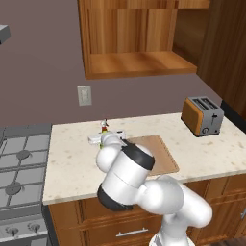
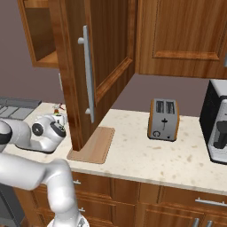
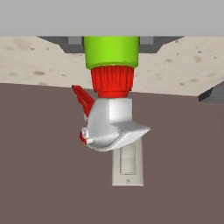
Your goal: Grab the spray bottle from the cabinet, then place it next to the cutting board for sanitizing. Then grab the dish brush from the countertop next to the sink and place it next to the cutting board.
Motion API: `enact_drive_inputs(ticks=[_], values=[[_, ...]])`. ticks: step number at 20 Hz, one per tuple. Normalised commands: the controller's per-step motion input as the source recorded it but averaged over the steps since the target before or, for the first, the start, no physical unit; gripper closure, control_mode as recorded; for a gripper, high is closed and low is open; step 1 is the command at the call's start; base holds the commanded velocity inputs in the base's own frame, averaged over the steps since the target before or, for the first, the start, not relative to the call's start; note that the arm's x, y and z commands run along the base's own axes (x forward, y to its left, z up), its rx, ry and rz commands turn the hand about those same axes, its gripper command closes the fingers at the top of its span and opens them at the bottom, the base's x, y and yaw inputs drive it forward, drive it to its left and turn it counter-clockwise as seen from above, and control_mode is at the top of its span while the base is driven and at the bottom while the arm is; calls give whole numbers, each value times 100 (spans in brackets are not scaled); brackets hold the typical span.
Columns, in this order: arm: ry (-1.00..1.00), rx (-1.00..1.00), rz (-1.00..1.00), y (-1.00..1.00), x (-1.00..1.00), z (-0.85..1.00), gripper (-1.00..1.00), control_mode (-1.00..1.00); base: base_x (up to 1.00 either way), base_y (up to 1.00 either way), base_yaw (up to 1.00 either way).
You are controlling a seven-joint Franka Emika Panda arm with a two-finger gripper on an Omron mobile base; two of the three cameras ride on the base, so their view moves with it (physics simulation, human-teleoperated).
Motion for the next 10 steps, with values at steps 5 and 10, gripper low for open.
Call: enact_drive_inputs(ticks=[5,10], values=[[0,2,0,-21,-27,-24,-100,-100,0,0,0],[0,5,0,-34,-31,-21,-100,-100,0,0,0]])
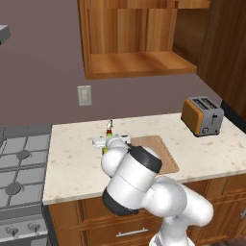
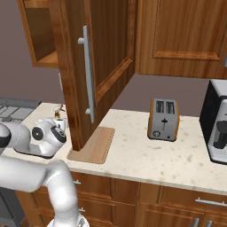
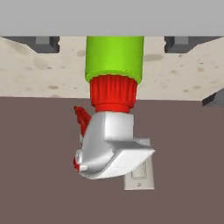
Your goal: Grab the spray bottle from the cabinet, then place it next to the cutting board for sanitizing. Then grab the dish brush from the countertop next to the sink and place it next to the cutting board.
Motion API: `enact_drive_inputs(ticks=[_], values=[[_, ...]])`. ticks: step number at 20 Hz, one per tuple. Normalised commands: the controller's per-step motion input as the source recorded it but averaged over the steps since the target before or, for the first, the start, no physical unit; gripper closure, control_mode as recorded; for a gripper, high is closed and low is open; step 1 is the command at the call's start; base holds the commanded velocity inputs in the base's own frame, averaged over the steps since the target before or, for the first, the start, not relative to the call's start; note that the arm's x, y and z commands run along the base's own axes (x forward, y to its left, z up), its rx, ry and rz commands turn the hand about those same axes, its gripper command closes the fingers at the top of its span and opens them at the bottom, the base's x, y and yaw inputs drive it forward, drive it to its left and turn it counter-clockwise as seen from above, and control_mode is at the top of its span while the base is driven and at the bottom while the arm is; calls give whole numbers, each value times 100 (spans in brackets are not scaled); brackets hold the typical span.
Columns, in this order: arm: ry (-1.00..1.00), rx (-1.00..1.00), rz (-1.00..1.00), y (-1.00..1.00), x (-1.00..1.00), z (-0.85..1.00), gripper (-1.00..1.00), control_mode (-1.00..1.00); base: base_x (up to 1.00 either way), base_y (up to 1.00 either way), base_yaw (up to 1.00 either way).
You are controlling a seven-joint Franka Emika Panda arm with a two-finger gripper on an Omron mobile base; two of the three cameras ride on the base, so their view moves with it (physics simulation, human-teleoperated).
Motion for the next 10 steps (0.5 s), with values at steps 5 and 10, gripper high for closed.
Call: enact_drive_inputs(ticks=[5,10], values=[[0,4,0,-27,-47,-20,-100,-100,0,0,0],[0,2,0,-8,-46,0,-100,-100,0,0,0]])
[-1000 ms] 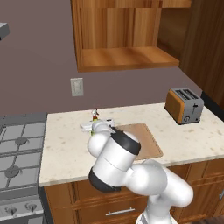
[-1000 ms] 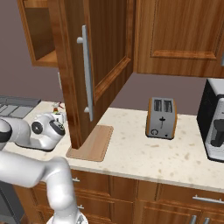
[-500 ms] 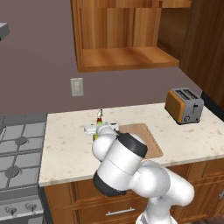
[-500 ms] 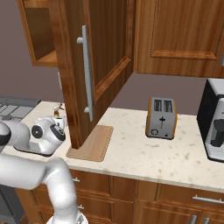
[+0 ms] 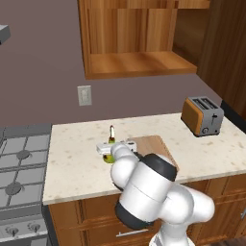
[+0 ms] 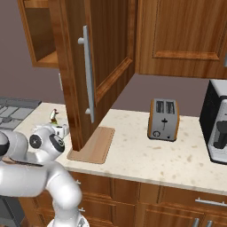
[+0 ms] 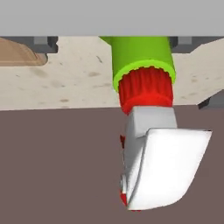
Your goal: Grab the spray bottle from the cabinet, then place it next to the cutting board for sanitizing. Then grab the dish brush from the countertop next to the sink and place it next to the cutting board.
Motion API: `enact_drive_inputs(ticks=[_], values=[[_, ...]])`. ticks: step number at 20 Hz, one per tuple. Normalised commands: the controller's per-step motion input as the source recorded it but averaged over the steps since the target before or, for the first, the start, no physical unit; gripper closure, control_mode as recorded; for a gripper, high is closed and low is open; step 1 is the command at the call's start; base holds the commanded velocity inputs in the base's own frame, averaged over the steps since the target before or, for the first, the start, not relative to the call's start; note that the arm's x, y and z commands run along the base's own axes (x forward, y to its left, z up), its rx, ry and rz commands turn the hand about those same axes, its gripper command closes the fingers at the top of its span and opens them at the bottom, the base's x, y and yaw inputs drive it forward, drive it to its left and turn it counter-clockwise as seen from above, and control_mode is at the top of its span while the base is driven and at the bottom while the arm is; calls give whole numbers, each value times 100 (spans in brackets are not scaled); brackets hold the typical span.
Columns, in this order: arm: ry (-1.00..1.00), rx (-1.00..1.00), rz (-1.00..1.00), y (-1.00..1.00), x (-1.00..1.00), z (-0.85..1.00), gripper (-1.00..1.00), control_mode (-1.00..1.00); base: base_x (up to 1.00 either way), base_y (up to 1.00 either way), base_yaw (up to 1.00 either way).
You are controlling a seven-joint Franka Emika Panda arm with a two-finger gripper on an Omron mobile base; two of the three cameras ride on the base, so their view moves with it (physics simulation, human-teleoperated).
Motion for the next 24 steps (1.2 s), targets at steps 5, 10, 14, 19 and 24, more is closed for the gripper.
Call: enact_drive_inputs(ticks=[5,10,14,19,24], values=[[-10,1,0,-7,-49,2,-100,-100,0,0,0],[-10,0,0,-6,-44,11,-100,-100,0,0,0],[-7,0,0,-1,-38,15,-100,-100,0,0,0],[-5,0,-1,-1,-30,49,-100,-100,0,0,0],[-8,0,-2,-9,-21,88,-100,-100,0,0,0]])
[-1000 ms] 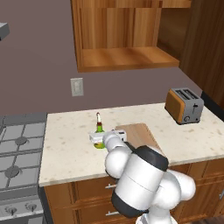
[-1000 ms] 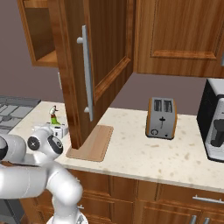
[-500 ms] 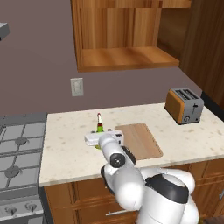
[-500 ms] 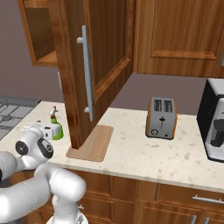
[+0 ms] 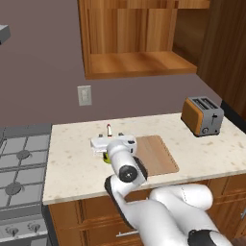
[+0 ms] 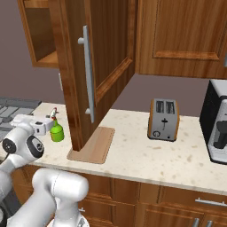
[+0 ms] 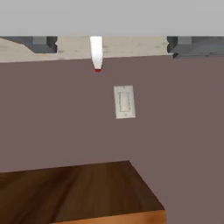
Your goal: Grab the spray bottle from the cabinet, then place it next to the cutting board for sanitizing. Then grab the dish brush from the countertop next to the sink and place it next to the cutting board.
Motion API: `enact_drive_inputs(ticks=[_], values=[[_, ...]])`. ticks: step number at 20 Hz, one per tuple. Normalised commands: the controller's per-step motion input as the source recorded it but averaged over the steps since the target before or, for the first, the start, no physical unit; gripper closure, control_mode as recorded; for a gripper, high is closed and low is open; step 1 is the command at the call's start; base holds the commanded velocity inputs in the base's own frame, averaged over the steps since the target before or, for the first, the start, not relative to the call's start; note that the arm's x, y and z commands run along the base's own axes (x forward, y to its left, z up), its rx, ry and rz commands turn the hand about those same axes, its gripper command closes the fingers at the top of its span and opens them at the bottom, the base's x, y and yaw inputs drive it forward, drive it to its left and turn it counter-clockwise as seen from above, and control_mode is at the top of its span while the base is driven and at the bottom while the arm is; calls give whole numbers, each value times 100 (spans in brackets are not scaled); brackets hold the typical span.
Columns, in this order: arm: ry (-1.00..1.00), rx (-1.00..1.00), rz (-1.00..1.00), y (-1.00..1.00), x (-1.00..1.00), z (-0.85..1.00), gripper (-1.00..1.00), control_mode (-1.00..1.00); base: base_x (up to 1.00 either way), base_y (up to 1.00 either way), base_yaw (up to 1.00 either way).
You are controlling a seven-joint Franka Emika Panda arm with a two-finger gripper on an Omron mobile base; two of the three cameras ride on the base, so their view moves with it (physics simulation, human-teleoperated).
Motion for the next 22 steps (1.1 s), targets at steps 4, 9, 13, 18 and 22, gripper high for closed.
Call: enact_drive_inputs(ticks=[4,9,13,18,22], values=[[0,0,-1,-8,-19,100,-100,-100,0,0,0],[16,0,0,-23,-29,100,-100,-100,0,0,0],[27,0,0,-44,-51,99,-100,-100,0,0,0],[33,0,0,-44,-34,50,-100,-100,0,0,0],[17,0,0,-61,-12,0,-100,-100,0,0,0]])
